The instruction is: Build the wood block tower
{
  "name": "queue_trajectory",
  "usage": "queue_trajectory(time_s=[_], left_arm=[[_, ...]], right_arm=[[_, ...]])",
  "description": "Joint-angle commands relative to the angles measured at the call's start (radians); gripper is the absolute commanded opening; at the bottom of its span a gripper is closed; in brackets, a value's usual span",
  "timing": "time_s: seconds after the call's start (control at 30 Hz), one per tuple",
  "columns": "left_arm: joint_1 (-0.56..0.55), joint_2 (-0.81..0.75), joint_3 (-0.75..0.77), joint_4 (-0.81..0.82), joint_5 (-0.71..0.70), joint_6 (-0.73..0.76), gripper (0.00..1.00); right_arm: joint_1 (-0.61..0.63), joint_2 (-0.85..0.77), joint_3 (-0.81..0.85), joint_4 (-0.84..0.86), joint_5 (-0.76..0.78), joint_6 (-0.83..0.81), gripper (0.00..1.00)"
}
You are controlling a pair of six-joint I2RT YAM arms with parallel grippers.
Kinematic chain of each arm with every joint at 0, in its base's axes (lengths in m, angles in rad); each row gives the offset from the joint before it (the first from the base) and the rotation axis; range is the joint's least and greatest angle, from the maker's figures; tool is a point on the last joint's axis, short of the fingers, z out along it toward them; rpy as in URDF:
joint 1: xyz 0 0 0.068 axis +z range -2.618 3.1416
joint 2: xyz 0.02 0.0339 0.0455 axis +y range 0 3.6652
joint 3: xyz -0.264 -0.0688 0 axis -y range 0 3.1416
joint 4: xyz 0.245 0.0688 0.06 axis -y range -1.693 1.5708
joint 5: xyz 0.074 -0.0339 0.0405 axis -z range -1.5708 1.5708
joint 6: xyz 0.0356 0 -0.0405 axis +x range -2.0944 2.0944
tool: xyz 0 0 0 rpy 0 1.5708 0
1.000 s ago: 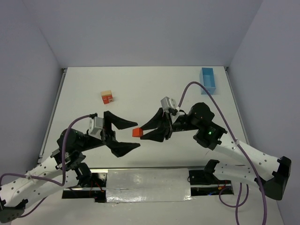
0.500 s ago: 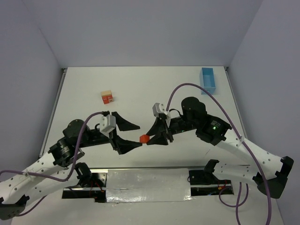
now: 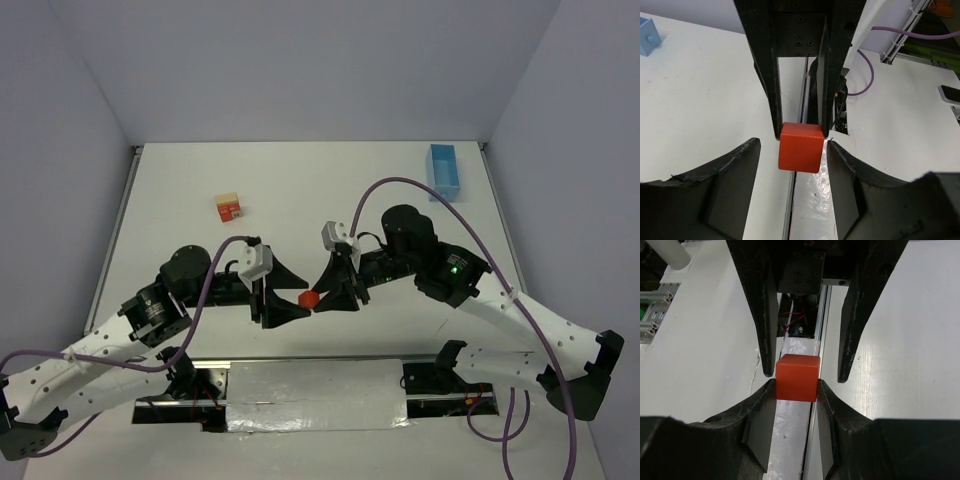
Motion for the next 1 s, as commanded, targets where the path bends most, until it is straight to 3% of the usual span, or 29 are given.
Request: queue_trajectory(time_s=[0.0, 0.17, 0.33, 0.67, 0.97], left_arm=[[-0.004, -0.018, 0.032, 0.030, 0.036, 0.021, 0.67], [-0.009, -0.038, 0.035, 0.021, 0.022, 0.028, 0.67], [-0.019, -0.039, 0.046, 0.001, 0.016, 0.040, 0.55], [-0.041, -0.002, 0.052, -0.016, -0.018, 0.048, 0.61], [-0.041, 0.001, 0.056, -0.013, -0.021, 0.050, 0.56]], right_arm=[[-0.004, 0.012, 0.042, -0.009, 0.001, -0.014, 0.00], [-0.004, 0.025, 0.048, -0.031, 0.018, -0.019, 0.00], [-0.003, 0.033, 0.053, -0.040, 0.012, -0.024, 0.00], [-0.003, 0.021, 0.039, -0.017, -0.009, -0.018, 0.00], [-0.006, 0.022, 0.033, -0.011, -0.009, -0.019, 0.00]])
